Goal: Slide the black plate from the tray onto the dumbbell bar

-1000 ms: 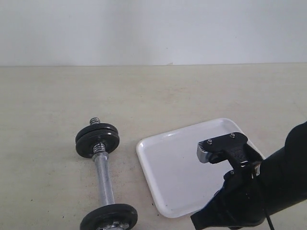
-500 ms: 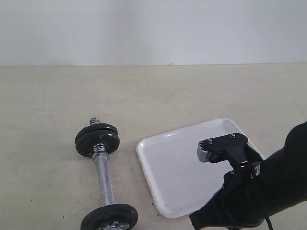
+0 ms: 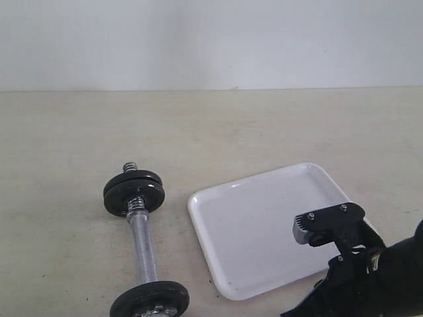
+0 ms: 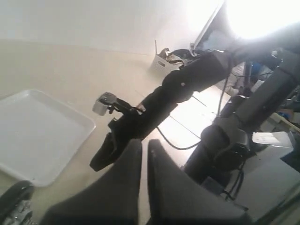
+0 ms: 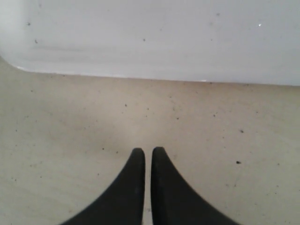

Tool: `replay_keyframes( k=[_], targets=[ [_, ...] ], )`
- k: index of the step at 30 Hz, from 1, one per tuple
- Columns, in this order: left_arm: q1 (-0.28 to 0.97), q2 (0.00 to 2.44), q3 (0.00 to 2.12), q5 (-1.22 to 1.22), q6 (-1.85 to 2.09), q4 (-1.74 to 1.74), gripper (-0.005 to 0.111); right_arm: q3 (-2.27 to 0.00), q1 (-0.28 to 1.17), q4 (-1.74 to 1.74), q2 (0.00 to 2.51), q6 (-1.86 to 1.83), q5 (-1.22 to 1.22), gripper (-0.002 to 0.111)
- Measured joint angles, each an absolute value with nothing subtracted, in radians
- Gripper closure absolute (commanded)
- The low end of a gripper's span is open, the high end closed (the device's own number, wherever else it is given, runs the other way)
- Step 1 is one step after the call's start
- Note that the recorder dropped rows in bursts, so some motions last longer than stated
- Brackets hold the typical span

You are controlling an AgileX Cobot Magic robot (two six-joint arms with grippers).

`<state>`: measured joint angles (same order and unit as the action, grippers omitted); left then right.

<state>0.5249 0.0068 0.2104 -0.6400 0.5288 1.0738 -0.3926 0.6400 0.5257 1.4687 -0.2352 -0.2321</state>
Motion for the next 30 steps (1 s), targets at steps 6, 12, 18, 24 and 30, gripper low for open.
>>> replay_keyframes(
  k=[6, 12, 18, 24, 30],
  targets=[
    [0.525, 0.003, 0.12, -0.514, 0.6, 1.151, 0.102, -0.391, 0.64, 0.526, 1.469, -0.235, -0.201, 0.108],
    [0.525, 0.003, 0.05, -0.372, 0.66, 1.24, 0.102, -0.391, 0.64, 0.533, 1.469, -0.235, -0.184, 0.108],
    [0.525, 0.003, 0.004, -0.245, 0.666, 1.248, 0.102, -0.391, 0.64, 0.54, 1.469, -0.235, -0.165, 0.108],
    [0.525, 0.003, 0.004, -0.199, 0.709, 1.182, 0.102, -0.391, 0.64, 0.559, 1.469, -0.235, -0.148, 0.108],
    [0.525, 0.003, 0.004, -0.203, 0.759, 1.035, 0.102, -0.39, 0.64, 0.563, 1.469, -0.265, -0.06, 0.108]
  ],
)
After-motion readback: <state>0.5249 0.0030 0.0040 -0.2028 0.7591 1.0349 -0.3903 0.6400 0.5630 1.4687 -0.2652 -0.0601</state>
